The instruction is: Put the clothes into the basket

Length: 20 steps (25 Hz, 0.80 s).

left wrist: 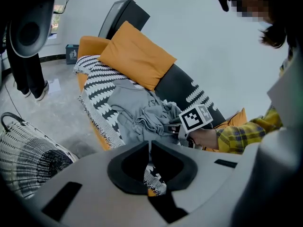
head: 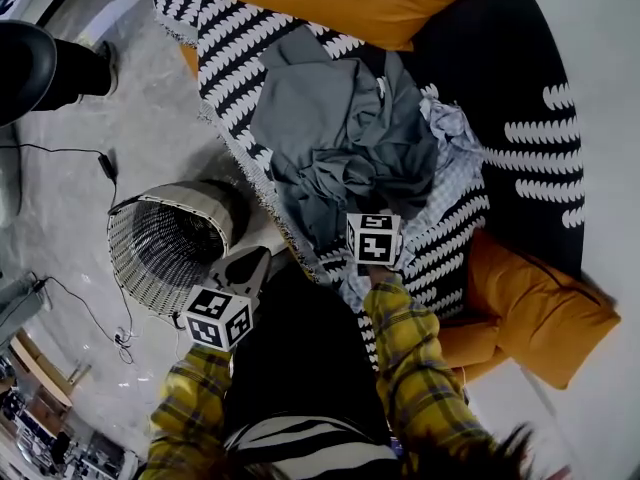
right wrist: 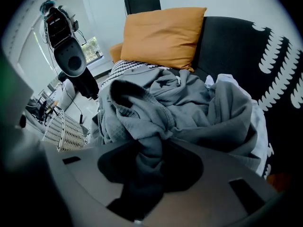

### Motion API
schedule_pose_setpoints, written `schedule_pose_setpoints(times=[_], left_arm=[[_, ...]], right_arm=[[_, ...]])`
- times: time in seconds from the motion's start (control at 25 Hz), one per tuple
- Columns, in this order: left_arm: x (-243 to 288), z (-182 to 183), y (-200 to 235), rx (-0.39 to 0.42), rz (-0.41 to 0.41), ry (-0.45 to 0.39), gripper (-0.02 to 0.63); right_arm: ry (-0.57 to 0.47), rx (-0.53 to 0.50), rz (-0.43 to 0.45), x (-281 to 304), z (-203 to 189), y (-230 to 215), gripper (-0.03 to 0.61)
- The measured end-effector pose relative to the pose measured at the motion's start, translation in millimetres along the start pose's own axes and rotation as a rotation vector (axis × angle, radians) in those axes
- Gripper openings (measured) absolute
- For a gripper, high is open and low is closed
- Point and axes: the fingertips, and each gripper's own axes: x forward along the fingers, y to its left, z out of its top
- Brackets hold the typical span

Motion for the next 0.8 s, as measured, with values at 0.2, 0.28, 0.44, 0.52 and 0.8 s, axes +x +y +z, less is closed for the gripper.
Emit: schedule_pose_setpoints(times=[0.2, 0.28, 0.44, 0.52, 0.8], left_arm=[[-2.5, 10.9, 0.9, 0.011, -0.009, -0.031, 0.029], [-4.3, 14.3, -1.0, 0.025, -0.015, -0.044, 0.031], [-15.1, 18.8, -5.2, 0.046, -0.029, -0.071, 0.031], [-21.4, 21.2, -6.7, 0.04, -0.039, -0.092, 0.031], [-55.0, 25.6, -12.6, 0.044, -0.053, -0.167, 0.032]], right_arm=[[-0.07, 0.007, 0.044, -14.4, 13.7, 2.2, 0.143], [-0.106, 0.002, 0.063, -26.9, 19.5, 6.0, 0.141], [-0.17, 0.007, 0.101, -60.3, 30.7, 20.2, 0.138], [-0.202, 0.019, 0.121, -76.8, 37.7, 27.6, 0.138], [-0.303, 0.081, 0.183, -134.8, 62.4, 50.0, 0.138]])
